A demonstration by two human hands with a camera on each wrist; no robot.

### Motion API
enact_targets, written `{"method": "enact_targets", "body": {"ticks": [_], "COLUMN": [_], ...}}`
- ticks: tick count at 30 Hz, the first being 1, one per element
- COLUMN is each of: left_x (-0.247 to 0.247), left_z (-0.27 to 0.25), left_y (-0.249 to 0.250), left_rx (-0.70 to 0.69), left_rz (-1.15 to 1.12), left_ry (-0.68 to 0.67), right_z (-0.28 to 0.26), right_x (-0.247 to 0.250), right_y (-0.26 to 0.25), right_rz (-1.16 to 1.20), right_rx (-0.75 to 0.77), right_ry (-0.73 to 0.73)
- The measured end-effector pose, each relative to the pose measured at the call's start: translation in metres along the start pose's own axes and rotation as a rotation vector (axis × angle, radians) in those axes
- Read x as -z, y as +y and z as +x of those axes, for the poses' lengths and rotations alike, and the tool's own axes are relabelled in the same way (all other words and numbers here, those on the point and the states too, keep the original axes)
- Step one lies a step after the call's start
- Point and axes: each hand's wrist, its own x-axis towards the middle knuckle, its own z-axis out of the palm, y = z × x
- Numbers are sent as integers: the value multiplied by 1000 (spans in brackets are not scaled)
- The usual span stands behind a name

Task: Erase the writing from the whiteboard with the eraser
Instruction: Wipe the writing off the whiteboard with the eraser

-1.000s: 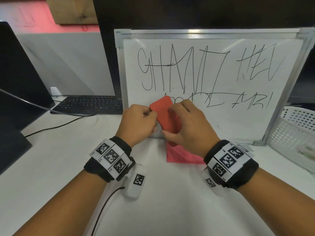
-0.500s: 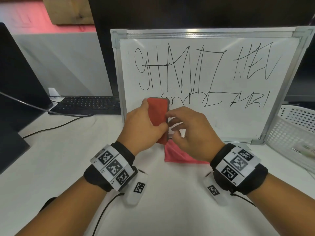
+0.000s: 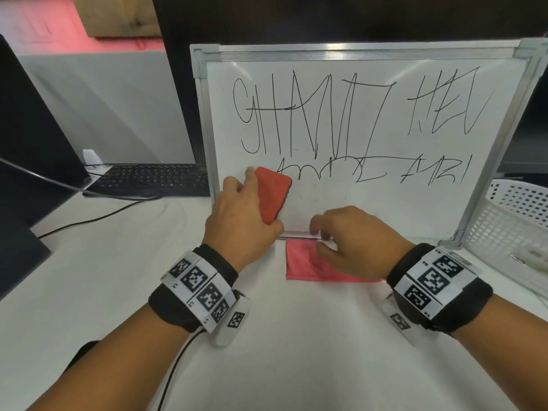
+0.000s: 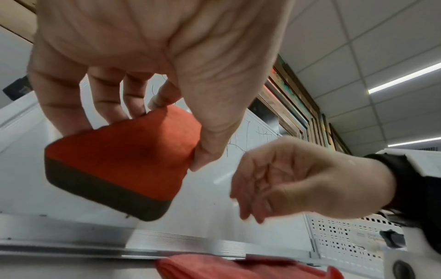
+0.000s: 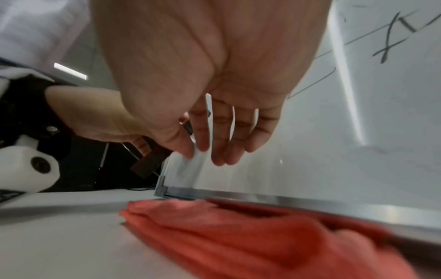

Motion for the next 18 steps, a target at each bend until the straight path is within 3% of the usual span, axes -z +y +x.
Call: {"method": "enact_targets", "body": {"ticks": [6, 12, 18], "left_x": [4, 1, 1], "left_z": [-1, 6, 11], "left_y": [-2, -11, -24], "left_rx": [-102, -231, -347], "left_rz": [17, 215, 230], "left_ry": [124, 252, 198], "right_z": [-14, -16, -15], "right_x": [-6, -9, -9], "right_y": [19, 27, 25], "right_rz": [-95, -105, -81], "right_rx": [-7, -35, -29], "right_ry": [-159, -179, -172]}}
